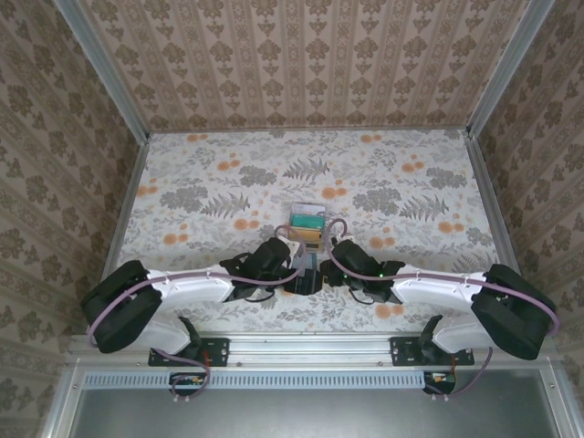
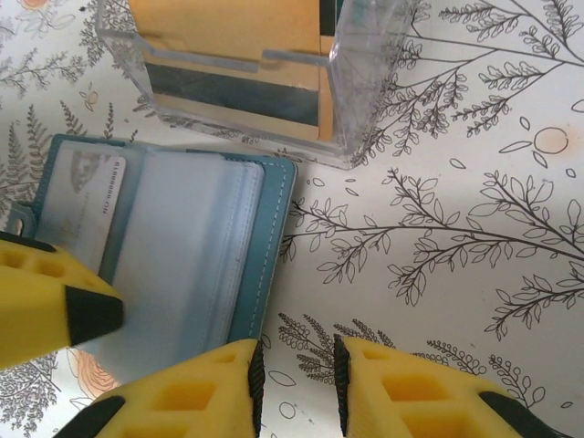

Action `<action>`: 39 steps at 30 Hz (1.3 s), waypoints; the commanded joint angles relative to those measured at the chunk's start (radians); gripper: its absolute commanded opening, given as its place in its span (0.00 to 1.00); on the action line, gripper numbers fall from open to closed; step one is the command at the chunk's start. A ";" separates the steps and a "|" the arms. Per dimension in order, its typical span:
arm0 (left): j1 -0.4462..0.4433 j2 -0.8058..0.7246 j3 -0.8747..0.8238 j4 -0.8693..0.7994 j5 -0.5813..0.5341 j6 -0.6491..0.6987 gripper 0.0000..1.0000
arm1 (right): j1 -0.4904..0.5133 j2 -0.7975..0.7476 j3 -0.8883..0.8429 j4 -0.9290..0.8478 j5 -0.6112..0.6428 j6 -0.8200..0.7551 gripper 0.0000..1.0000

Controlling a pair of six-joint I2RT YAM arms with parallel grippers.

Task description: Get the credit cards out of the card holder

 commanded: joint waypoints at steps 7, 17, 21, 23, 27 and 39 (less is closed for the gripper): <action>0.053 -0.186 -0.063 -0.082 -0.045 0.000 0.91 | 0.004 -0.034 0.011 -0.012 0.003 0.013 0.30; 0.216 -0.410 -0.220 -0.193 -0.065 -0.004 0.42 | 0.054 0.066 0.153 0.023 -0.086 0.022 0.25; 0.244 -0.391 -0.244 -0.161 -0.036 -0.001 0.18 | 0.077 0.170 0.225 0.043 -0.136 0.054 0.22; 0.254 -0.375 -0.247 -0.143 -0.023 0.004 0.14 | 0.081 0.220 0.252 0.060 -0.161 0.079 0.20; 0.268 -0.351 -0.246 -0.120 -0.012 0.011 0.12 | 0.083 0.304 0.282 0.118 -0.214 0.124 0.19; 0.294 -0.314 -0.265 -0.121 -0.042 0.012 0.12 | 0.083 0.428 0.324 0.131 -0.207 0.187 0.20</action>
